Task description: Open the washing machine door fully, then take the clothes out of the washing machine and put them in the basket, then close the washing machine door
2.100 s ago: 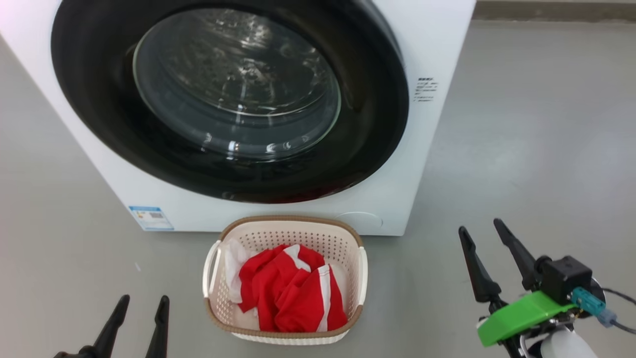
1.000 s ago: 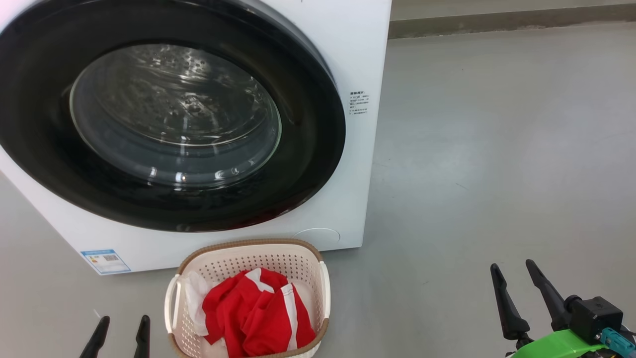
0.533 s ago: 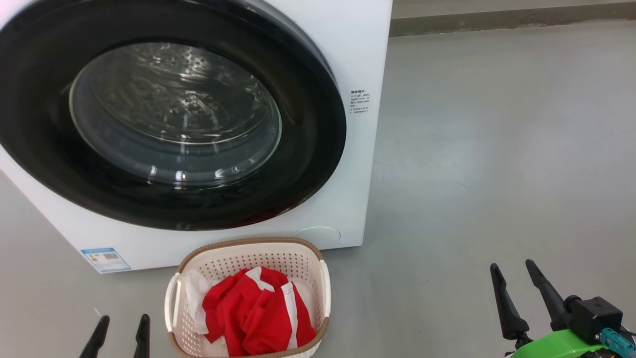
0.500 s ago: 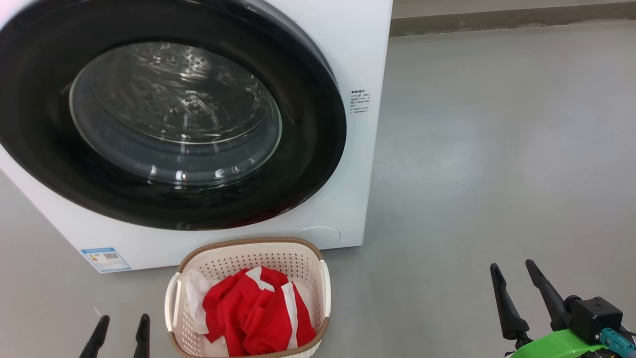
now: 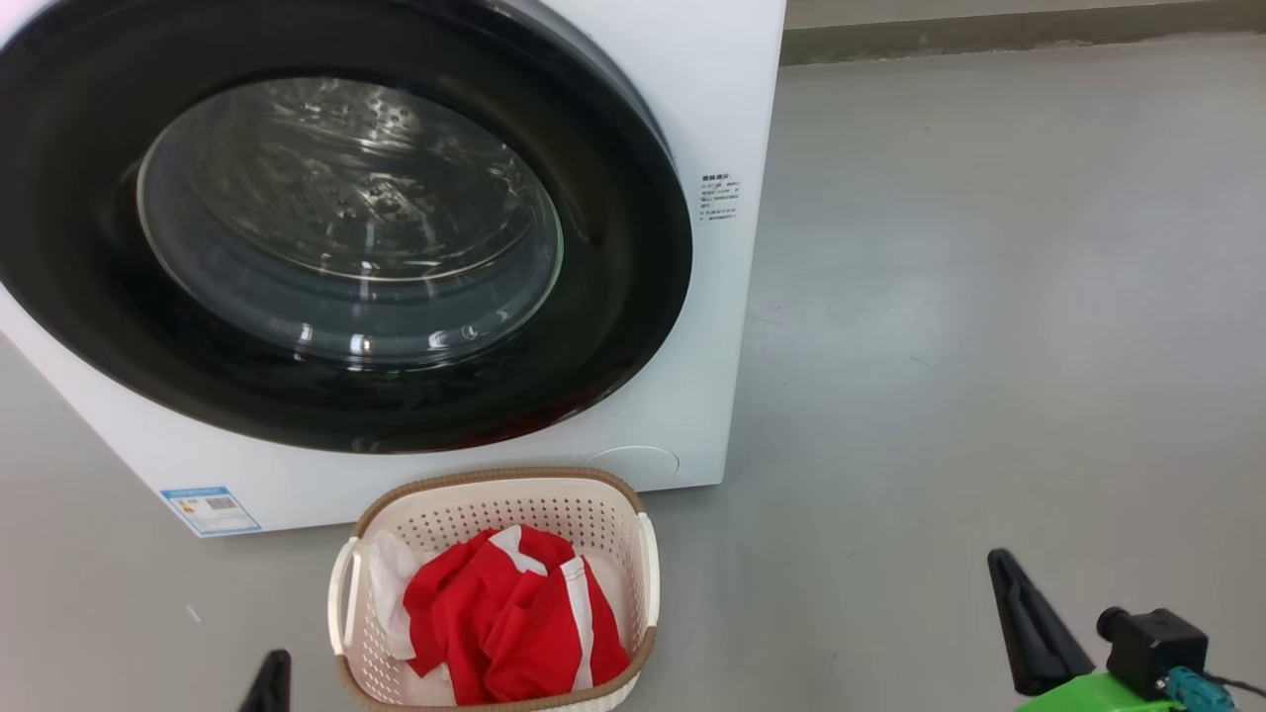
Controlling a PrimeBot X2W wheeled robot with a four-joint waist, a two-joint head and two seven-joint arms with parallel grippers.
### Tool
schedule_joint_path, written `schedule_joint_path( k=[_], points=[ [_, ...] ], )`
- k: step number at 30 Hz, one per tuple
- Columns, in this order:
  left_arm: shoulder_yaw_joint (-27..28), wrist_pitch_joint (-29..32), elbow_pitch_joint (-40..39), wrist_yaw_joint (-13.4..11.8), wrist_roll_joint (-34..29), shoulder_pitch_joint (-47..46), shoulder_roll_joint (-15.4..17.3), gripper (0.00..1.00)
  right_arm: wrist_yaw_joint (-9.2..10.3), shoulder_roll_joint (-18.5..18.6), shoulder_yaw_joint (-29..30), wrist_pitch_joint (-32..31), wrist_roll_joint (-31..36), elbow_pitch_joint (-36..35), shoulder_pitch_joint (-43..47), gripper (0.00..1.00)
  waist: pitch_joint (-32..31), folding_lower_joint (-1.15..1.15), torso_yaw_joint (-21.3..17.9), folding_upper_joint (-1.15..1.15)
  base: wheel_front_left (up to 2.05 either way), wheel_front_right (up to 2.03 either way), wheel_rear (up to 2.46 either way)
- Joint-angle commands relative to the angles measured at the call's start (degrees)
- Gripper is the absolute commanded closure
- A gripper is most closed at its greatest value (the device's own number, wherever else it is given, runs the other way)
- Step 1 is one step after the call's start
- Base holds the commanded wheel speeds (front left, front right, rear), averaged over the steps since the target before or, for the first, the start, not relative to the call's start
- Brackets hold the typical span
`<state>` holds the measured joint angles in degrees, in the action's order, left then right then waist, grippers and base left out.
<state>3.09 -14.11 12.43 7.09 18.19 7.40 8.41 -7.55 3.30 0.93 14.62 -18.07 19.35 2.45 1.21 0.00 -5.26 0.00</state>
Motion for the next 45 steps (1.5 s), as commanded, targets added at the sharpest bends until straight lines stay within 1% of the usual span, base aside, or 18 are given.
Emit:
schedule_joint_path(
  k=[1,5,8,12,17,45],
  points=[
    [0.0,0.01,0.0,0.0,0.04,-0.01,0.0,1.0,0.0,0.0,0.0,-0.01,-0.04,0.0,0.0,1.0,0.0,0.0,0.0,0.0,0.0,0.0,0.0],
    [-0.71,0.2,2.7,0.0,0.08,-0.01,-1.58,1.0,0.0,-0.82,-0.05,-0.03,-0.07,2.91,0.0,1.0,0.01,0.0,0.01,0.0,0.0,0.0,0.0],
    [-0.62,0.67,2.83,0.01,1.66,-0.27,-1.81,1.0,0.0,-0.88,0.02,-0.44,-1.67,2.94,-0.19,1.0,-0.01,0.02,0.11,0.0,0.0,0.0,0.0],
    [-0.49,1.33,2.73,0.02,4.03,-0.64,-1.93,1.0,0.0,-0.83,0.18,-1.09,-4.08,2.59,-0.38,1.0,-0.18,0.14,0.29,0.0,0.0,0.0,0.0],
    [-0.35,2.12,2.75,0.04,6.97,-1.21,-2.08,1.0,0.01,-0.78,0.35,-1.89,-7.06,2.3,-0.74,1.0,-0.11,0.01,0.5,0.0,0.0,0.0,0.0],
    [0.59,6.69,2.5,0.13,23.52,-4.32,-2.93,1.0,0.02,-0.55,1.48,-6.5,-23.78,0.43,-2.72,1.0,-0.32,0.0,1.68,0.0,0.0,0.0,0.0]
  ],
)
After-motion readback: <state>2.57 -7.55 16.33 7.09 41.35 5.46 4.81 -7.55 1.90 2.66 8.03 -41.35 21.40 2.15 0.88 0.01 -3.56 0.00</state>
